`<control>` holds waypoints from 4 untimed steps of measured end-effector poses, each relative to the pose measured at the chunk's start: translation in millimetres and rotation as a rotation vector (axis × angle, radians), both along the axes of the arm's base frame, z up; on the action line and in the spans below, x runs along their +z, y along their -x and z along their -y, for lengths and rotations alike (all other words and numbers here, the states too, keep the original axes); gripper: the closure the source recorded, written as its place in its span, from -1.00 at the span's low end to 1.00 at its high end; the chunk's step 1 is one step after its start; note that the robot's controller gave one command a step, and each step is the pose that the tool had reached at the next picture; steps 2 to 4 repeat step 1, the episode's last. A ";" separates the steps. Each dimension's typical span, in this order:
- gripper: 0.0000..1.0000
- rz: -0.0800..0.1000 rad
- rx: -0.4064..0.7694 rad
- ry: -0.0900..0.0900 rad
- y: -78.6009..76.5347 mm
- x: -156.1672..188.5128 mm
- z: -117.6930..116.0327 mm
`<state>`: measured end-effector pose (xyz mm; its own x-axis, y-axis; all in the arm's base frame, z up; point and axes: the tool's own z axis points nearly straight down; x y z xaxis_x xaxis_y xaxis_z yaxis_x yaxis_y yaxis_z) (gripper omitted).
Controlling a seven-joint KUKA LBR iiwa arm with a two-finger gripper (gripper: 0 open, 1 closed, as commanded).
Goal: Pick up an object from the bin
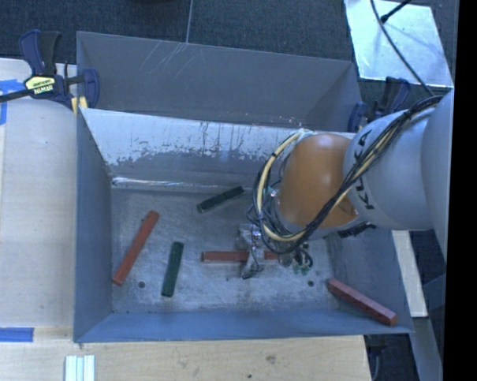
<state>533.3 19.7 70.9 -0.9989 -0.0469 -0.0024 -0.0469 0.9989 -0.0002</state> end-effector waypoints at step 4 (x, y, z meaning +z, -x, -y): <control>1.00 0.010 0.043 0.002 -4.3 156.9 41.8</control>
Offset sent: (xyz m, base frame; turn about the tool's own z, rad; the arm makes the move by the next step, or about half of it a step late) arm 0.0018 -0.0396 0.1516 -0.0464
